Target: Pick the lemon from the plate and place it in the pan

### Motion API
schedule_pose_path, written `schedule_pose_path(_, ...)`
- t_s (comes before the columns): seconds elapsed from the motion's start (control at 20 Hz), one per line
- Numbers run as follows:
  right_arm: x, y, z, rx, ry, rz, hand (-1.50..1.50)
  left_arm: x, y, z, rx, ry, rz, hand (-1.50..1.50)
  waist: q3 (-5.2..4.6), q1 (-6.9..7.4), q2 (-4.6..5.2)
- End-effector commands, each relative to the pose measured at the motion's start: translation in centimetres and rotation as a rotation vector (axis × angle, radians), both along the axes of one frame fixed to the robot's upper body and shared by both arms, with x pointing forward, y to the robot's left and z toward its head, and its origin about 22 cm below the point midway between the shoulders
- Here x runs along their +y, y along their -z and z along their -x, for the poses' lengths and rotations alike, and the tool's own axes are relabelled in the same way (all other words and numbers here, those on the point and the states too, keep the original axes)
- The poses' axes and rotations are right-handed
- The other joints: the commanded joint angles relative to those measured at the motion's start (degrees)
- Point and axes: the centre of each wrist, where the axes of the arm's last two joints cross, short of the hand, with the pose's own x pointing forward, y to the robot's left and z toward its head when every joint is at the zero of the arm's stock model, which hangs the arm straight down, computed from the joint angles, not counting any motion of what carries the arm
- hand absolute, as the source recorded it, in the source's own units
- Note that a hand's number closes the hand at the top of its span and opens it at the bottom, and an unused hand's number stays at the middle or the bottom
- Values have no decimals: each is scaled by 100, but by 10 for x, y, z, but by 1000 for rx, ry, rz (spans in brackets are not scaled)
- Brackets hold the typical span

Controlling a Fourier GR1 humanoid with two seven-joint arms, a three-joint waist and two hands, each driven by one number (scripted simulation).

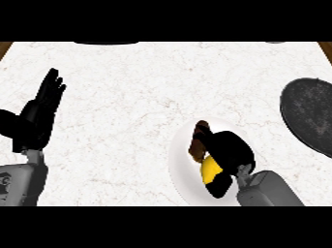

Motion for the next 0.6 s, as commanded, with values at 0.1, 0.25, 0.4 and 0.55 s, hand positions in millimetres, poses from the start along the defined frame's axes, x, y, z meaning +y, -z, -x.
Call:
schedule_pose_path(0.1, 10, -8, 65, -37, 34, -47, 150, 2, 3, -5, 5, -21, 4, 0, 16, -99, 35)
schedule_pose_path(0.25, 25, 2, 109, -70, 107, -91, 150, 4, 8, -2, 1, -27, 2, 0, 17, -120, 29)
schedule_pose_path(0.4, -2, -21, 117, -266, 150, -70, 150, 2, 11, 6, -11, -37, -3, 0, 18, -92, 23)
schedule_pose_path(0.55, -2, -47, 119, -498, 164, -155, 150, -5, 5, -3, 15, -30, 4, 0, 19, -131, 15)
